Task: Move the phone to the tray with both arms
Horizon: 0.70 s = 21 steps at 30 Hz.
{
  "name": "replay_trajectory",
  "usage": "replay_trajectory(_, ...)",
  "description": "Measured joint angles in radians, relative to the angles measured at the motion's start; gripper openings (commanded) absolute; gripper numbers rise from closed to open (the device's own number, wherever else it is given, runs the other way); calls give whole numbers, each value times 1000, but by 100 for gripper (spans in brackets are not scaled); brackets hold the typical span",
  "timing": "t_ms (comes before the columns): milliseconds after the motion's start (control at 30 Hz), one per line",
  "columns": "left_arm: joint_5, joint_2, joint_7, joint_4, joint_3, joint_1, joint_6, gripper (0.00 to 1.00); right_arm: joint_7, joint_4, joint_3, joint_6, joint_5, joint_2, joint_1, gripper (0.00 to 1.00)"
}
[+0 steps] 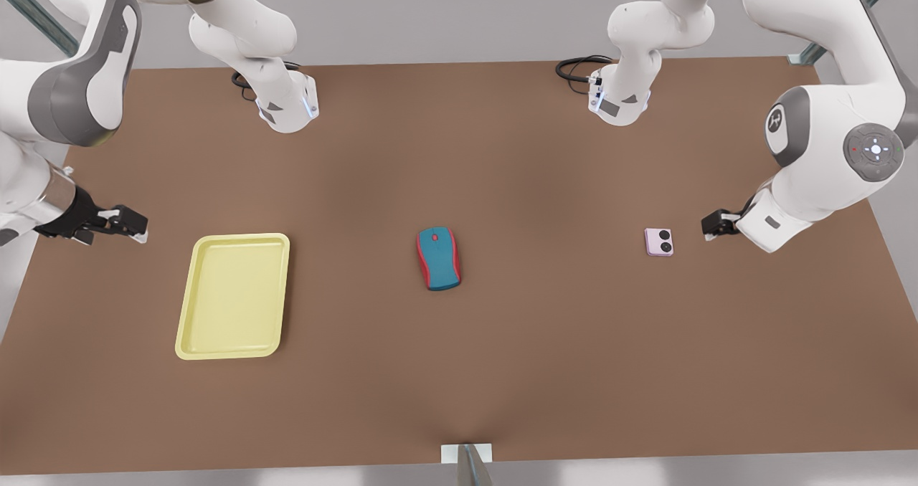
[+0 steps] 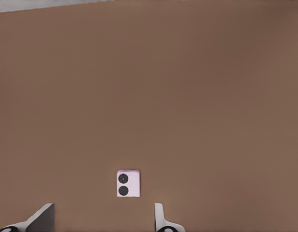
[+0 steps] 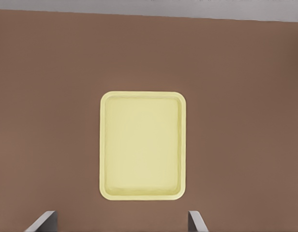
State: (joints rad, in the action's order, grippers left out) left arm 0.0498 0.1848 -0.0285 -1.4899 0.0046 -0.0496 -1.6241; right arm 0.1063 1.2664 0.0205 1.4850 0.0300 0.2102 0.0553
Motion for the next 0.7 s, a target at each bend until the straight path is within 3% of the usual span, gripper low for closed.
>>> replay_trajectory(100,1,38,-2,-26,0,-8,-23,100,5,-4,-1,1,11,-2,-2,100)
replay_trajectory(233,1,-36,12,-396,-1,-31,-182,100,12,-4,-1,6,23,5,1,100)
replay_trajectory(467,-7,-48,32,-796,62,-28,-584,100,19,-3,-7,6,22,7,-4,100)
replay_trajectory(700,-10,-8,42,-926,90,-28,-885,100,24,-3,-12,10,16,22,-2,100)
